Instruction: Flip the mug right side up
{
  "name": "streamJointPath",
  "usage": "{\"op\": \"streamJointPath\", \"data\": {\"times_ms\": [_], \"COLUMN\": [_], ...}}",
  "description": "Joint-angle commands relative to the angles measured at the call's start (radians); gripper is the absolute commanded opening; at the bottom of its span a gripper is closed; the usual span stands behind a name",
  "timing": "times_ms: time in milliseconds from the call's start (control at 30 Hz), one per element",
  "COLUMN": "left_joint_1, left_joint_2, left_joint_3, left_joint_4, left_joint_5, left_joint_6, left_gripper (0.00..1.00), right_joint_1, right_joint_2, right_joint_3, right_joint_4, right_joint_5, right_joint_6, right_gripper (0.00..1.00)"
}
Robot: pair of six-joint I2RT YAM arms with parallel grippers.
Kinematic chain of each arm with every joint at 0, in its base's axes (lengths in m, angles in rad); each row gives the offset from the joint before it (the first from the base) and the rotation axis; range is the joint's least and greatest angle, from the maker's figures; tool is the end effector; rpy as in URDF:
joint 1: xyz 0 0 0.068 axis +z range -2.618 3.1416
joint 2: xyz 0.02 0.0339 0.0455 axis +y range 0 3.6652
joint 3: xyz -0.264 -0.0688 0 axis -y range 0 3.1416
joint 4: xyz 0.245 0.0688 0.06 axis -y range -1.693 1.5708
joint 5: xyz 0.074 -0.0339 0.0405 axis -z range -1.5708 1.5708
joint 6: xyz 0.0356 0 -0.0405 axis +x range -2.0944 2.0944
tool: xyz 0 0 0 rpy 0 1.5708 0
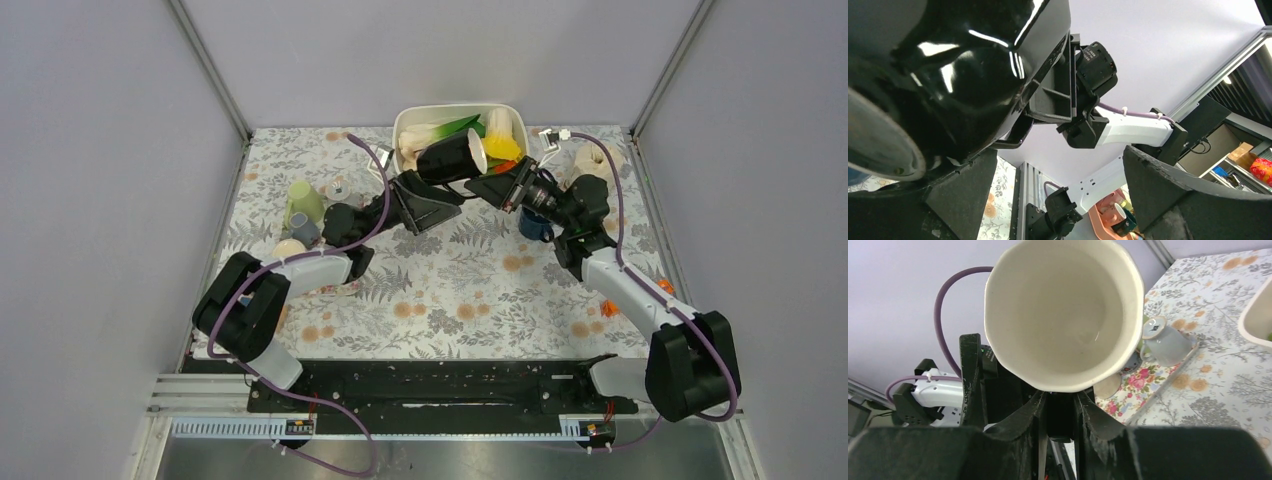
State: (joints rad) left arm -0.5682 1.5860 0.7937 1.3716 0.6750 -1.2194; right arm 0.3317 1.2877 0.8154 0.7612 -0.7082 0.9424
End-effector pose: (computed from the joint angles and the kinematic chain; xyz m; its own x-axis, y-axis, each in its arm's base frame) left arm 0.2611 -0.1931 0.3009 -0.6495 -0.4550 -0.6092 0.7295 -0.1469 -0.6680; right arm 0.2653 0.1159 0.3377 -0.5187 0.4712 -0.7134 -0.7099 0.2277 0.6665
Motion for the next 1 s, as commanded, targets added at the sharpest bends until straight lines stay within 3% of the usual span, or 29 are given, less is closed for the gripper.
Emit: {"op": "streamJointPath", "data": {"times_ms": [0, 633, 967], "left_joint_1": [0.002, 0.039, 0.156], "left_joint_2": [-0.036, -0.063, -0.147], "left_joint_3": [-0.003, -0.054, -0.074], "left_joint_4": [0.116, -0.036, -0.211], "left_joint_5": [0.021, 0.076, 0.124], "left_joint_6": [0.041, 0.222, 0.375], "left_gripper": [0.99, 0.99, 0.99], "right_joint_1": [-0.014, -0.051, -0.068], "right_joint_2": [-0.09, -0.17, -0.246], "right_joint_3": [0.087, 0.188, 0.184], "right_joint_4": [-0.032, -0.254, -0.536], "right_joint_5": [0.0, 0.027, 0.13], "right_joint_6": [-0.137, -0.325, -0.612], "right_gripper": [0.0, 0.0, 0.0]}}
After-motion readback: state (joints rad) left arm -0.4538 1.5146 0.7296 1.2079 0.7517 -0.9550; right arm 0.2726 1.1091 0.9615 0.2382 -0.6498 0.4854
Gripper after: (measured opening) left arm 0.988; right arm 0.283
